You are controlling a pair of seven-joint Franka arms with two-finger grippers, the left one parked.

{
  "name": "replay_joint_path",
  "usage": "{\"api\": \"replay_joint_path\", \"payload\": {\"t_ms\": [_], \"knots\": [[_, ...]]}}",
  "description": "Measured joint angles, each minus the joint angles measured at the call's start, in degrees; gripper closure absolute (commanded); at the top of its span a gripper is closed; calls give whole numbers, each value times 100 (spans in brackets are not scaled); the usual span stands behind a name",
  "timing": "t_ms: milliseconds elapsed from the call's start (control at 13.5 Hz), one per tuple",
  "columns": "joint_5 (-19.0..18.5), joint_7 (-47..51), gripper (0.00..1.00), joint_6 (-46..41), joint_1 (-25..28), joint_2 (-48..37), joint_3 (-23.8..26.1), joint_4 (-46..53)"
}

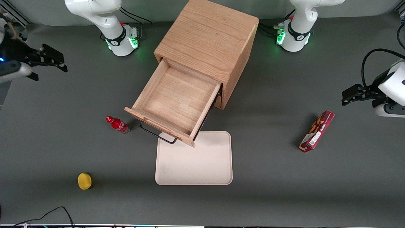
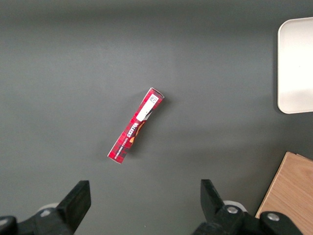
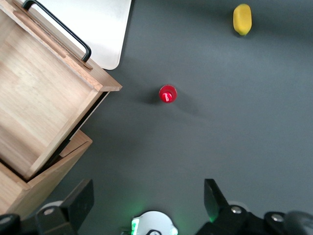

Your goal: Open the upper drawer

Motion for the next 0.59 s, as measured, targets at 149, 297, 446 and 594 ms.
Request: {"api": "replay_joint_path", "payload": {"t_ms": [149, 297, 446, 594], "knots": [[89, 0, 0, 58, 67, -243, -322, -322], [90, 0, 0, 320, 67, -298, -366, -668], [90, 1, 0, 597, 41, -276, -366, -1007], [90, 1, 0, 786, -8, -255, -363, -1226]]}}
